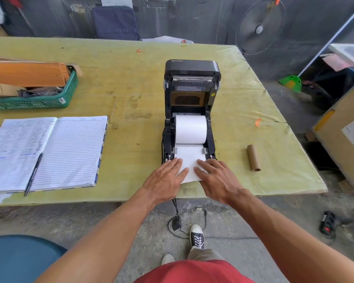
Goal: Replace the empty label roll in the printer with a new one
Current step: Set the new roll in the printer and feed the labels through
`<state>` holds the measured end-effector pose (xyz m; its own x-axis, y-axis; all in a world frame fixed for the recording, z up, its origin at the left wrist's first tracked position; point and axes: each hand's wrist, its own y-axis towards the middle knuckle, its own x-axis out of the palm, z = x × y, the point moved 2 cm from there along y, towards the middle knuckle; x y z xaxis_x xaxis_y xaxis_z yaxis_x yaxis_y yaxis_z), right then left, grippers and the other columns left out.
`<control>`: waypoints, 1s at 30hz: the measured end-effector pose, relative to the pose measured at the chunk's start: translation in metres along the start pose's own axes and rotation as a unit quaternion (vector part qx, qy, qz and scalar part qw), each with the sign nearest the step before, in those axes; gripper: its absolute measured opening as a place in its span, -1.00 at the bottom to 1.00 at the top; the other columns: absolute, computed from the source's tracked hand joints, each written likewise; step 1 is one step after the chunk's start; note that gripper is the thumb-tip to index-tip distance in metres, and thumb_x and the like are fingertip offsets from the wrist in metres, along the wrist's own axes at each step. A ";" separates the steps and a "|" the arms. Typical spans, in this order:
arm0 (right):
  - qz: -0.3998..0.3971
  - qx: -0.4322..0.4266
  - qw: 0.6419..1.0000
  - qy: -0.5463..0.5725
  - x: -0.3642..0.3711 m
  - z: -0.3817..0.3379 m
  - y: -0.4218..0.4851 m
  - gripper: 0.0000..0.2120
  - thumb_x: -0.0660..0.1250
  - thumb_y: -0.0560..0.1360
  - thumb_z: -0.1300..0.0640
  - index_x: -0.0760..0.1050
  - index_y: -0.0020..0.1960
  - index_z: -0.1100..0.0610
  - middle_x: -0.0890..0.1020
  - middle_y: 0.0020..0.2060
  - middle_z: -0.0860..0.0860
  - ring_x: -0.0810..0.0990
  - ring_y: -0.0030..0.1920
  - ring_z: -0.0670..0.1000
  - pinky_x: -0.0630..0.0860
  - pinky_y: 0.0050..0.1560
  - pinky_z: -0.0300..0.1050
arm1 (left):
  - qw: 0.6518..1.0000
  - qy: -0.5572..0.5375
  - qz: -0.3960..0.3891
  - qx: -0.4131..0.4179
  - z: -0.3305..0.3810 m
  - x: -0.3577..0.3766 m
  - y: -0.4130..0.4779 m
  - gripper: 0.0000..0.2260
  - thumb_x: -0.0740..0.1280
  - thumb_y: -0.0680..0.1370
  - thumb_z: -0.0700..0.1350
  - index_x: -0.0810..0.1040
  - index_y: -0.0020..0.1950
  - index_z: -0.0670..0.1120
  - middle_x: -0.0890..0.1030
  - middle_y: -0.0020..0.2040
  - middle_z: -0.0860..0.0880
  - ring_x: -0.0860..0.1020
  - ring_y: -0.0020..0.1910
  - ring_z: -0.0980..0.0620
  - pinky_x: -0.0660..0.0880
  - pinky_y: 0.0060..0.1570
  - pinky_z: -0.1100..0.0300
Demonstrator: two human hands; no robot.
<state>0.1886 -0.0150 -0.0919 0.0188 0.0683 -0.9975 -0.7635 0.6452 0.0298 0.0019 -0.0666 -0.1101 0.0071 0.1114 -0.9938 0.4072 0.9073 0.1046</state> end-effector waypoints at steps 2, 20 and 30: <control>-0.003 -0.003 1.000 0.007 -0.001 0.002 0.000 -0.61 0.31 0.48 0.07 0.56 0.28 0.16 0.58 0.29 0.19 0.56 0.18 0.24 0.55 0.09 0.14 | 1.000 0.005 -0.008 0.005 0.000 0.000 0.001 -0.54 0.12 0.63 -0.09 0.18 0.53 -0.14 0.19 0.50 -0.34 0.19 0.50 -0.23 0.03 0.48 0.02; -0.022 0.114 0.977 0.177 -0.013 0.020 0.018 -0.63 0.24 0.60 0.05 0.53 0.34 0.18 0.58 0.31 0.12 0.55 0.26 0.15 0.46 0.25 -0.03 | 1.000 0.005 -0.019 0.024 -0.001 0.002 0.003 -0.55 0.16 0.59 -0.06 0.35 0.46 -0.15 0.34 0.43 -0.35 0.32 0.43 -0.26 0.09 0.43 -0.01; -0.009 0.111 0.987 0.112 -0.005 0.015 0.030 -0.72 0.38 0.54 0.10 0.57 0.22 0.16 0.62 0.15 0.09 0.59 0.08 0.16 0.54 0.07 0.07 | 0.985 -0.157 -0.003 -0.072 -0.018 -0.030 0.025 -0.62 0.07 0.51 -0.01 0.63 0.06 -0.12 0.69 -0.06 -0.10 0.63 -0.13 -0.08 0.60 -0.14 0.00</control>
<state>0.1749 0.0152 -0.0850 -0.1315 -0.0996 -0.9863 -0.6035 0.7974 -0.0001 -0.0044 -0.0404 -0.0773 0.2969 -0.0041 -0.9549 0.2741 0.9583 0.0811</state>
